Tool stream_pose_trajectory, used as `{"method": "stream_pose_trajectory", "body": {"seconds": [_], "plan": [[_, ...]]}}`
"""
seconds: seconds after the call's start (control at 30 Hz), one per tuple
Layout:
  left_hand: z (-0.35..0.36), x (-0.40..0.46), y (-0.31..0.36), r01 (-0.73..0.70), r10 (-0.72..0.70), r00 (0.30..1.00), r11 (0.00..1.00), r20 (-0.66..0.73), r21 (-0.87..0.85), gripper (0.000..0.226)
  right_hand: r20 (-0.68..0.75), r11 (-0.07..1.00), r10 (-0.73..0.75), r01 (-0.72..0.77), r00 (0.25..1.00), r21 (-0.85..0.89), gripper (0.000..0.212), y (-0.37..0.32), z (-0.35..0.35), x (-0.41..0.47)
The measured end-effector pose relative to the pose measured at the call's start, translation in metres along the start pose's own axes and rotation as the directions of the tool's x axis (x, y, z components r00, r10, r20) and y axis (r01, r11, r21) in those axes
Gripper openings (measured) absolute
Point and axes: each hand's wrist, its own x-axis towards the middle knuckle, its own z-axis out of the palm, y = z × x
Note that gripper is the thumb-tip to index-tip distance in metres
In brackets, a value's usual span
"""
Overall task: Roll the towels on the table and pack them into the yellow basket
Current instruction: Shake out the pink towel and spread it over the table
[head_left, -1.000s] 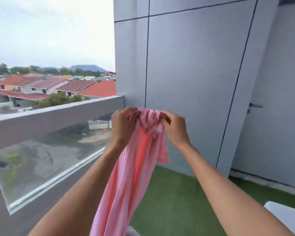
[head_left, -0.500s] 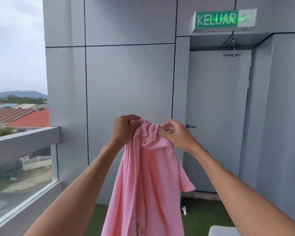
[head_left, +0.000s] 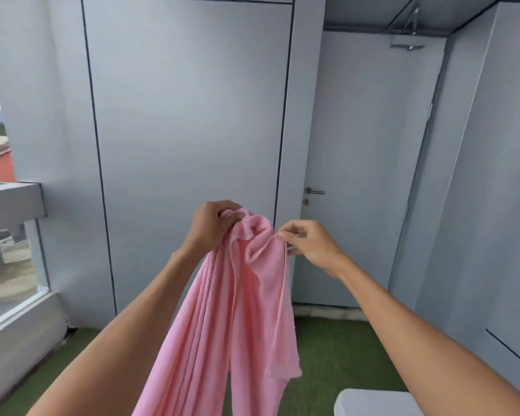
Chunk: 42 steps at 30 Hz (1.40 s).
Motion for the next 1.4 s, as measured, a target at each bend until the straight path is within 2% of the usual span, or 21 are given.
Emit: {"method": "stream_pose_trajectory", "body": {"seconds": [0.1,0.33,0.43,0.53,0.63,0.77,0.93,1.03,1.07,1.13,1.2,1.3,1.4], "plan": [[0.03,0.025,-0.029,0.019,-0.019,1.0,1.0,0.01,-0.004,0.011,-0.142,0.999,0.0,0.005,0.99,0.032,0.012,0.023,-0.01,0.035],[0.099,0.122,-0.079,-0.005,0.008,0.997,0.999,0.072,-0.044,0.012,-0.296,0.999,0.017,-0.029,0.955,-0.036,0.009,0.081,-0.035,0.136],[0.125,0.163,-0.094,-0.033,0.04,0.992,0.998,0.122,-0.057,0.01,-0.394,0.993,-0.027,-0.021,0.919,-0.116,0.008,0.1,-0.05,0.172],[0.157,0.182,-0.117,0.015,-0.002,0.983,0.997,0.185,-0.073,0.009,-0.451,0.982,-0.052,-0.037,0.891,-0.186,0.01,0.117,-0.065,0.195],[0.194,0.186,-0.148,0.088,-0.065,0.955,0.994,0.291,-0.069,0.011,-0.458,0.96,-0.086,-0.049,0.885,-0.275,0.01,0.141,-0.08,0.213],[0.234,0.173,-0.161,0.147,-0.067,0.918,0.973,0.39,-0.179,0.027,-0.408,0.918,-0.134,-0.042,0.903,-0.393,0.01,0.161,-0.095,0.237],[0.285,0.157,-0.152,0.211,-0.082,0.937,0.908,0.341,-0.363,0.018,-0.269,0.836,-0.058,-0.1,0.961,-0.54,0.011,0.205,-0.096,0.247],[0.315,0.141,-0.155,0.26,-0.095,0.893,0.907,0.44,-0.332,0.022,-0.296,0.835,-0.044,-0.127,0.954,-0.535,0.012,0.22,-0.1,0.254],[0.324,0.135,-0.156,0.267,-0.098,0.881,0.911,0.463,-0.314,0.027,-0.299,0.831,-0.046,-0.13,0.953,-0.54,0.011,0.22,-0.103,0.259],[0.341,0.126,-0.157,0.253,-0.089,0.88,0.919,0.467,-0.301,0.051,-0.314,0.817,-0.048,-0.143,0.948,-0.558,0.011,0.218,-0.11,0.269],[0.355,0.122,-0.155,0.255,-0.115,0.898,0.923,0.425,-0.288,0.058,-0.355,0.808,-0.044,-0.176,0.934,-0.562,0.013,0.221,-0.116,0.275],[0.36,0.12,-0.16,0.294,-0.166,0.899,0.915,0.405,-0.277,0.048,-0.454,0.779,0.0,-0.285,0.891,-0.558,0.016,0.235,-0.134,0.275],[0.349,0.12,-0.186,0.299,-0.185,0.89,0.927,0.416,-0.226,0.021,-0.561,0.749,0.094,-0.43,0.822,-0.505,0.017,0.266,-0.166,0.263]]}}
